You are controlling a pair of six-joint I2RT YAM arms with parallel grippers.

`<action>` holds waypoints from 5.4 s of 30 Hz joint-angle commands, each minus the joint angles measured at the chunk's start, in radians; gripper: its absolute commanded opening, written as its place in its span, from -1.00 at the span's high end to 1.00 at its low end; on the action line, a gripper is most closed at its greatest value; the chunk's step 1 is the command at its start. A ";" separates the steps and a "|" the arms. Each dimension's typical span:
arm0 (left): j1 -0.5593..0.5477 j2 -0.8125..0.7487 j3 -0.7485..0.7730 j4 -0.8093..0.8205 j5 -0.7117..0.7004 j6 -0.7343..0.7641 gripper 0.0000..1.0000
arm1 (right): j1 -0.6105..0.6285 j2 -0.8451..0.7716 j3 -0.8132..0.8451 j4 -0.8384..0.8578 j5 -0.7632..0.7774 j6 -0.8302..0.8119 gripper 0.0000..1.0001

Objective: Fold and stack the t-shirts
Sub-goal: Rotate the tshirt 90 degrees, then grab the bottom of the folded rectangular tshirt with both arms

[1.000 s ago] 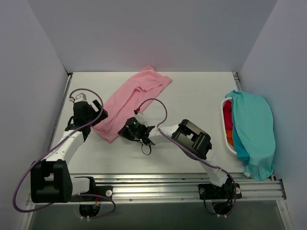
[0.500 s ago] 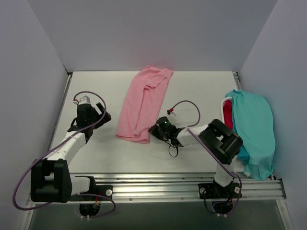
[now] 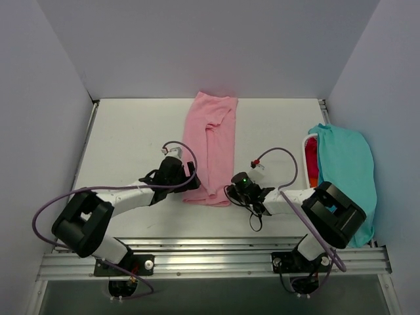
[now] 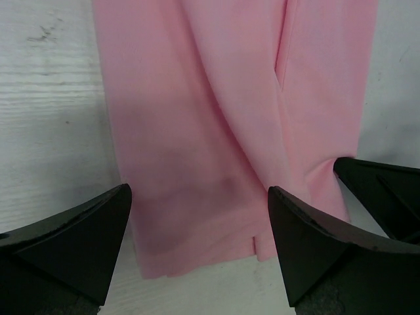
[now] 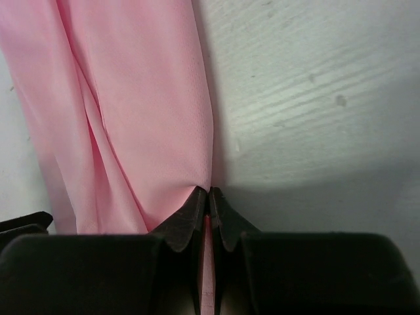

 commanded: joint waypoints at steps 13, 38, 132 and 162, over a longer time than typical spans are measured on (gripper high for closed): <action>-0.089 0.044 0.088 0.013 -0.090 -0.033 -0.88 | -0.014 -0.315 -0.108 -0.396 0.182 -0.009 -0.27; -0.385 0.097 0.037 0.007 -0.177 -0.202 -0.88 | 0.135 -0.547 -0.250 -0.536 0.199 0.114 0.19; -0.556 -0.213 -0.121 -0.199 -0.296 -0.344 -0.67 | 0.184 -0.512 -0.238 -0.499 0.211 0.114 -0.01; -0.569 -0.160 -0.102 -0.211 -0.332 -0.363 0.95 | 0.187 -0.577 -0.281 -0.534 0.208 0.138 0.13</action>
